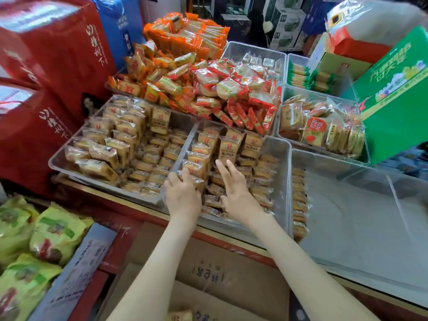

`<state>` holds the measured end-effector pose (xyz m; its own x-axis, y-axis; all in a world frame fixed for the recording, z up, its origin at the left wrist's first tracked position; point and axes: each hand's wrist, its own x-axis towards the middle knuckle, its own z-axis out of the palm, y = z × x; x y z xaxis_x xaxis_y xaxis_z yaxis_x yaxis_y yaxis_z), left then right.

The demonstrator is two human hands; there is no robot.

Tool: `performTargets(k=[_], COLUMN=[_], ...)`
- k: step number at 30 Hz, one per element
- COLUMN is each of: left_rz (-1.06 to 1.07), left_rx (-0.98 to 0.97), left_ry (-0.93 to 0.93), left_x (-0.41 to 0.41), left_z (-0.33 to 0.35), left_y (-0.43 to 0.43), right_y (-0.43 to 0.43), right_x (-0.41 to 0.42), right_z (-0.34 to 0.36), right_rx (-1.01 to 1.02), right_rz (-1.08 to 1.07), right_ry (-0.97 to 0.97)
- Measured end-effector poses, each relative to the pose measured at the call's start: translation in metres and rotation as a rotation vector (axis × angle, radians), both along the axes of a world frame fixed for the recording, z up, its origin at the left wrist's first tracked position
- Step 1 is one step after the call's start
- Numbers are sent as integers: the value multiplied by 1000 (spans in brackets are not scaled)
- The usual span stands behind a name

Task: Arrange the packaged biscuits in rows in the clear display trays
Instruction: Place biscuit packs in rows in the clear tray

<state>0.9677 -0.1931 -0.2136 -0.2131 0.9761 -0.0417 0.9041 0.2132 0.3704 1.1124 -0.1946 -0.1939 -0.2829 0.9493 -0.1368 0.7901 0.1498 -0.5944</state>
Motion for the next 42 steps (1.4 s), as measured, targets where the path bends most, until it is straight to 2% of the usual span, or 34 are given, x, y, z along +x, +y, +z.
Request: performTargets(k=[3,6,9,13,18,21,23,25,28,30,33,38,42], left_rz=[27,86,101,106,95,125,128,124,103,72,-24,-284,-455], left_rx=[131,344,477,441,370,312,303,312,319,313,265,216,219], left_ry=[-200,-466,-492,-598,-531,-564,-586,-624,-673,-724,-774,-746,-635], left_x=[-9,-34,-67,-101,-118,-121,-121,-119,-106,-90,-56,17,72], left_z=[11,28,40,36,25,22,22,26,37,47,60,81,100], left_y=[-4,-14,-21,-25,-36,-45,-52,-58,-66,-72,-83,-116,-140], right_y=[14,24,29,37,44,41,35,25,4,-16,-58,-135,-181], right_x=[-27,-46,-71,-99,-115,-117,-113,-103,-78,-56,-22,44,97], right_z=[-10,-19,-25,-30,-28,-25,-19,-12,1,16,44,83,99], right_rx=[-49,38,86,49,-2,-44,-14,104,352,401,368,192,-39], right_rz=[33,61,-3,-125,-223,-252,-260,-237,-145,-132,-270,-529,-607], right_ry=[-68,-223,-310,-413,-471,-460,-441,-415,-234,-67,152,349,913])
